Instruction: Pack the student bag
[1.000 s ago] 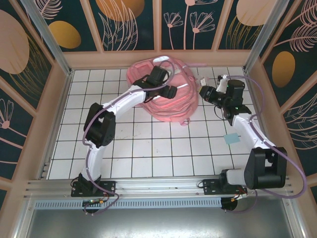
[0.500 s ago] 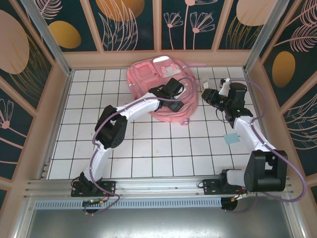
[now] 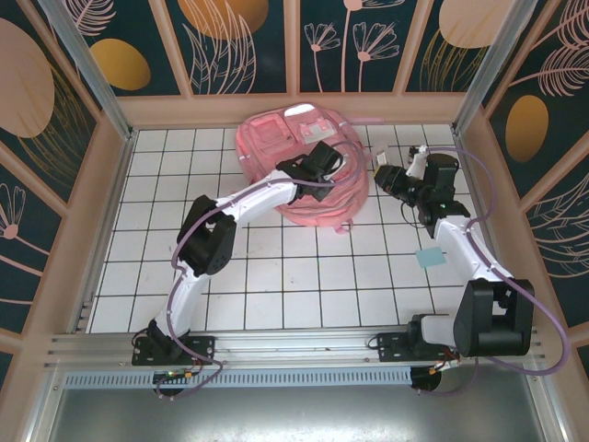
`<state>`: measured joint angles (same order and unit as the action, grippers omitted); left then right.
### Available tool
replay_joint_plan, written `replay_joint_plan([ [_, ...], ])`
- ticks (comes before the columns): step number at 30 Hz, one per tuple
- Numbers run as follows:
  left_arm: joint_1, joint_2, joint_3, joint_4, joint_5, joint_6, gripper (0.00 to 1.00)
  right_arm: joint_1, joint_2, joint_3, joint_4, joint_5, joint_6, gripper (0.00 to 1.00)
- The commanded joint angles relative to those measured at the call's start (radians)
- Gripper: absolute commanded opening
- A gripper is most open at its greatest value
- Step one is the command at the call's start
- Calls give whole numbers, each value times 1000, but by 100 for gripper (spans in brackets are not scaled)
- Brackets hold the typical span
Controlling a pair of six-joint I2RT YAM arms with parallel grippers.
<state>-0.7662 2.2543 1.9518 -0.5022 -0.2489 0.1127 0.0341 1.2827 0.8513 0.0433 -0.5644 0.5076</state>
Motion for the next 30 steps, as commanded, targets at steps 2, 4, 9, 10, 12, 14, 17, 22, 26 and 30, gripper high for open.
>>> replay_joint_plan([
  [2, 50, -59, 82, -18, 74, -93, 0, 17, -15, -17, 20, -42, 11, 14],
  [4, 79, -73, 104, -28, 129, -151, 0, 41, -3, -20, 25, -38, 13, 15],
  [9, 102, -102, 107, -7, 149, -193, 0, 105, 64, -29, 84, -64, 59, 15],
  [10, 103, -98, 112, -4, 153, -197, 0, 120, 85, -31, 106, -76, 74, 15],
  [12, 108, -90, 131, -5, 169, -214, 0, 149, 126, -28, 148, -91, 101, 15],
  [14, 111, -85, 153, -5, 199, -232, 0, 175, 174, -23, 203, -110, 134, 15],
  [17, 112, -91, 181, -2, 248, -252, 0, 205, 264, 14, 285, -151, 187, 15],
  [22, 112, -122, 186, 12, 313, -283, 0, 233, 437, 124, 398, -159, 261, 15],
  [26, 112, -146, 138, 58, 373, -317, 0, 253, 604, 252, 525, -190, 388, 15],
  [30, 111, -145, 115, 86, 395, -363, 0, 299, 709, 331, 563, -54, 568, 15],
])
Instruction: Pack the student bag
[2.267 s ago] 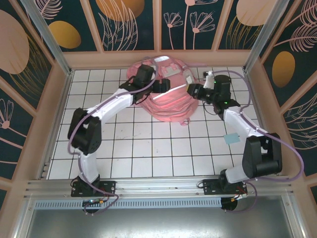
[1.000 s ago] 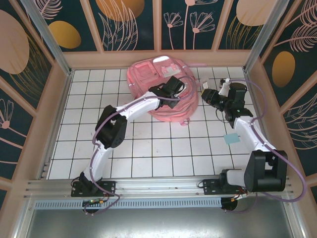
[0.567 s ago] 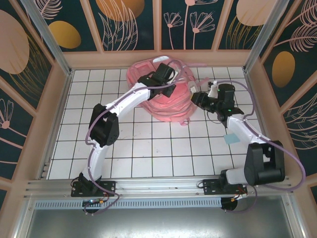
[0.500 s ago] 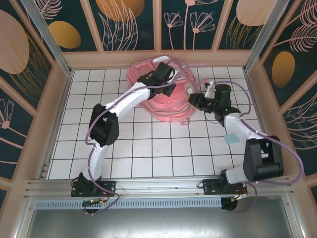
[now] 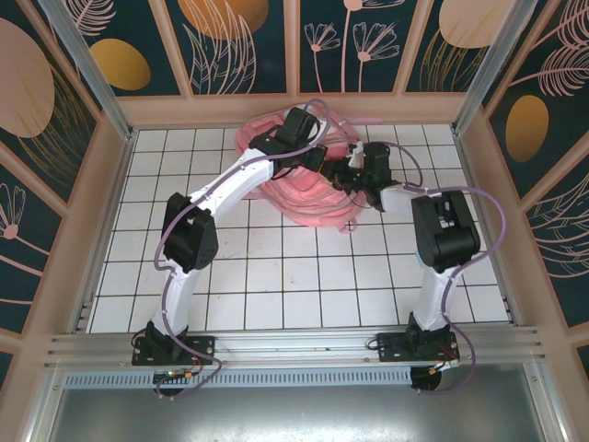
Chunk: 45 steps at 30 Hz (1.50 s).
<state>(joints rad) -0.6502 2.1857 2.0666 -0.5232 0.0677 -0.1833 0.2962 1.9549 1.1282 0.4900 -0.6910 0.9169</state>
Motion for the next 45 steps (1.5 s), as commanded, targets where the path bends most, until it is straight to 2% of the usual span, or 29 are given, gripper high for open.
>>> replay_joint_plan([
  [1, -4, -73, -4, 116, 92, -81, 0, 53, 44, 34, 154, 135, 228, 18],
  [3, -4, -73, -5, 131, 103, -103, 0, 86, 48, -21, 299, 208, 329, 21],
  [4, -4, -73, -3, 136, 98, -109, 0, 99, 49, -24, 318, 225, 345, 25],
  [7, 3, -78, 4, 141, 74, -121, 0, 103, 31, -27, 285, 229, 324, 46],
  [10, 18, -80, 0, 153, 69, -143, 0, 85, -27, -34, 156, 216, 247, 62],
  [12, 29, -81, -6, 165, 76, -160, 0, 74, -81, -49, 49, 231, 181, 68],
  [15, 36, -80, -9, 182, 86, -171, 0, 62, -178, -80, -108, 280, 70, 71],
  [18, 35, -78, -8, 194, 100, -178, 0, 63, -245, -77, -253, 333, -55, 68],
  [23, 35, -68, -1, 206, 139, -200, 0, 66, -227, -70, -285, 345, -109, 37],
  [27, 35, -76, -8, 207, 159, -217, 0, 76, -130, -31, -266, 332, -105, 27],
  [29, 36, -88, -24, 218, 168, -225, 0, 88, -85, -12, -243, 318, -97, 26],
  [33, 36, -103, -66, 253, 194, -248, 0, 125, -10, 39, -78, 191, -47, 23],
  [36, 37, -104, -81, 252, 183, -249, 0, 149, -12, 87, -58, 165, -70, 23],
  [41, 37, -115, -118, 264, 160, -245, 0, 113, -117, 40, -158, 177, -150, 24],
  [45, 38, -133, -150, 281, 124, -236, 0, 24, -277, -63, -348, 205, -235, 32],
])
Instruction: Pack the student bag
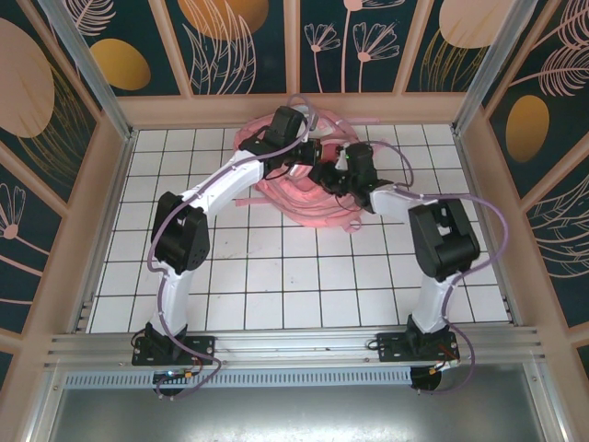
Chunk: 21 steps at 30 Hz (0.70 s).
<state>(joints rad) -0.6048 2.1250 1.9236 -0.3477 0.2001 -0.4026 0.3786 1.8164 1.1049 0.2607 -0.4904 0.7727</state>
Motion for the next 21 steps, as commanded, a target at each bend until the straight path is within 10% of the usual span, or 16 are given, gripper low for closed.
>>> replay_joint_plan([
  [1, -6, -77, -14, 111, -16, -15, 0, -86, -183, -60, -185, 26, -118, 37],
  [11, 1, -112, -66, 175, 16, -12, 0, -373, -356, -108, -773, 554, -238, 89],
  [21, 0, -142, -128, 190, 9, 24, 0, -516, -447, -353, -814, 692, -100, 99],
])
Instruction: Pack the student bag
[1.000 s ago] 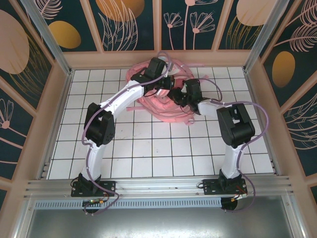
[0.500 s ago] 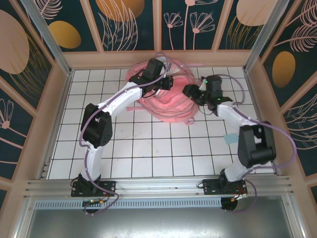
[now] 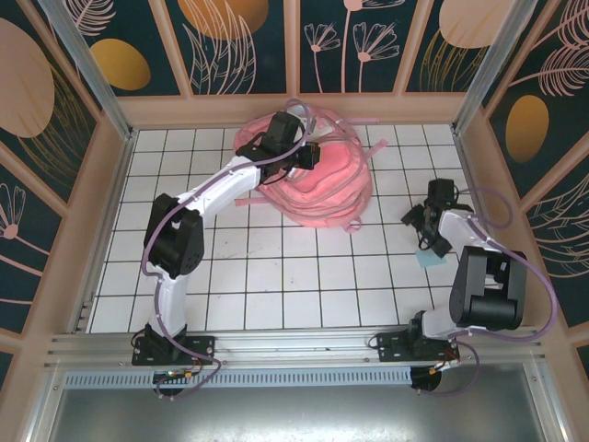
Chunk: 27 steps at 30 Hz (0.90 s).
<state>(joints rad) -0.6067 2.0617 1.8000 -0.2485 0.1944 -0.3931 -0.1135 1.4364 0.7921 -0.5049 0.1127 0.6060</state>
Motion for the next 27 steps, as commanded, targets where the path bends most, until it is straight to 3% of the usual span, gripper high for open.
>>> replay_joint_plan([
  [1, 5, -82, -10, 94, 14, 17, 0, -35, -80, -60, -48, 92, 78, 99],
  [3, 4, -87, -20, 105, 20, 17, 0, -58, -94, -94, -46, 104, 102, 99],
  [10, 7, -106, -49, 119, 30, 19, 0, -99, -68, -146, 36, -46, 158, 99],
  [16, 8, -133, -87, 133, 21, 15, 0, 23, 13, -96, 146, -131, 203, 99],
  [21, 9, -142, -103, 137, 13, 19, 0, 149, 108, 50, 76, -37, 163, 97],
  [27, 10, -138, -105, 137, 10, 23, 0, 170, 111, 53, 35, 39, 144, 96],
])
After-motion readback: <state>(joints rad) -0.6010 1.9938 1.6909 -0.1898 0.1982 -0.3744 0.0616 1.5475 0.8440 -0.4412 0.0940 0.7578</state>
